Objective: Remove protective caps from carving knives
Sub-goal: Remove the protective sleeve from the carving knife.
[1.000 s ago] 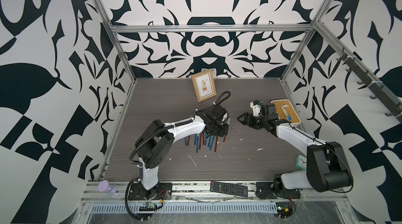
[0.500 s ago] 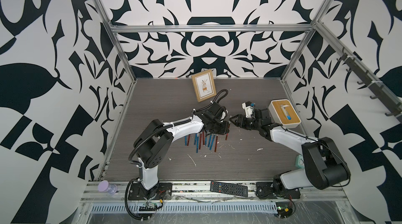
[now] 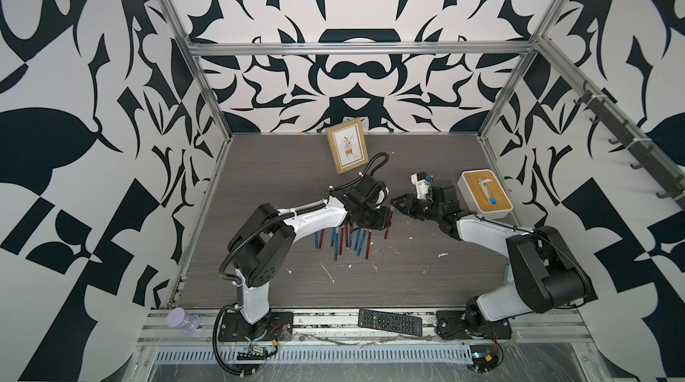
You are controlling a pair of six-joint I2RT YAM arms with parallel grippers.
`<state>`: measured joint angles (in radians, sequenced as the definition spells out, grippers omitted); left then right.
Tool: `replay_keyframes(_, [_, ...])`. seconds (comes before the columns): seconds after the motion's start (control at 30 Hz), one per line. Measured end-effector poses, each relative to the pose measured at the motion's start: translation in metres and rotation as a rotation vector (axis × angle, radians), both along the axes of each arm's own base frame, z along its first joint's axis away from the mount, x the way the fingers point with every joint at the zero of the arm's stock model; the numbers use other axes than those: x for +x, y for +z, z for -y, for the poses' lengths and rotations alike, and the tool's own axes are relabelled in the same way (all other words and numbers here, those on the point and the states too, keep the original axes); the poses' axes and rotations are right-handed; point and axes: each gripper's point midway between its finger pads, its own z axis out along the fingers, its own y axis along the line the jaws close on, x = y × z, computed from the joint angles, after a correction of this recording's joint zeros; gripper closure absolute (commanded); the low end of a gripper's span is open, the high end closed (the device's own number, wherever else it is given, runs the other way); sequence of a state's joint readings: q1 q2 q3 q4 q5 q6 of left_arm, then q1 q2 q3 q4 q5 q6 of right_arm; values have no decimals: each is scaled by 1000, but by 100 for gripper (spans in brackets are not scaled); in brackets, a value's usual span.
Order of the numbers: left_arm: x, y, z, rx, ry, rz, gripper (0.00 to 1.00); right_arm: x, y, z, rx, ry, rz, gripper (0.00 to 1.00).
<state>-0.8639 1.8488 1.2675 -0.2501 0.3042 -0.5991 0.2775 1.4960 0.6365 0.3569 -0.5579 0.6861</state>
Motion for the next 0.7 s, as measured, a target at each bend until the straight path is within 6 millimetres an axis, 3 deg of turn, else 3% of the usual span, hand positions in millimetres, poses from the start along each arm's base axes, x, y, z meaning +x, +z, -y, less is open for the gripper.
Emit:
replay_keyframes(0.53, [3, 3, 3, -16, 5, 14, 100, 1, 3, -3, 40, -6, -2, 74])
replay_keyframes(0.7, [4, 3, 3, -14, 8, 17, 100, 0, 3, -4, 48, -3, 1, 84])
